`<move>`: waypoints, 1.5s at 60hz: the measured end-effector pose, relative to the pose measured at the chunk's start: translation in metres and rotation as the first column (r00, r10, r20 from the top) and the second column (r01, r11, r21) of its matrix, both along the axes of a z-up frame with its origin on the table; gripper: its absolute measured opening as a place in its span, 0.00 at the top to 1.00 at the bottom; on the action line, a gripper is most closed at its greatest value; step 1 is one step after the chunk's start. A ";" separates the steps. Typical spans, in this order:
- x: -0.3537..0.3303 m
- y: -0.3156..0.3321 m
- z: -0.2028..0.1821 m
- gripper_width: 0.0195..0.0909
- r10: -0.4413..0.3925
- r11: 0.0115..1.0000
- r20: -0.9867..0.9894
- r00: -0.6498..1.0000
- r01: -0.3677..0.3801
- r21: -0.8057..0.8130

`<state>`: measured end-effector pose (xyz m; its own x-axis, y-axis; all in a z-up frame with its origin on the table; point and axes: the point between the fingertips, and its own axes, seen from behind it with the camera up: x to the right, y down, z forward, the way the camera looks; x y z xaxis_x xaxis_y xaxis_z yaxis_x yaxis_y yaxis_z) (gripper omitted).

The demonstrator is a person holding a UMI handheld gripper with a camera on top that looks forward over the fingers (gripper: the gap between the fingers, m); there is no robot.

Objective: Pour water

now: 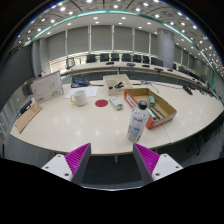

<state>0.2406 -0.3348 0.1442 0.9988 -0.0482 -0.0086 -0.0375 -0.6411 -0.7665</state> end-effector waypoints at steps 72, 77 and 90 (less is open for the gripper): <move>0.141 0.177 -0.100 0.53 -0.027 0.966 -0.006 1.000 0.028 0.256; 0.139 0.176 -0.100 0.61 -0.015 0.968 -0.021 1.000 0.020 0.249; 0.132 0.181 -0.094 0.68 -0.008 0.976 -0.017 1.000 0.012 0.217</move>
<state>0.3726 -0.1541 0.0503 0.9979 -0.0536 -0.0360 -0.0566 -0.4590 -0.8866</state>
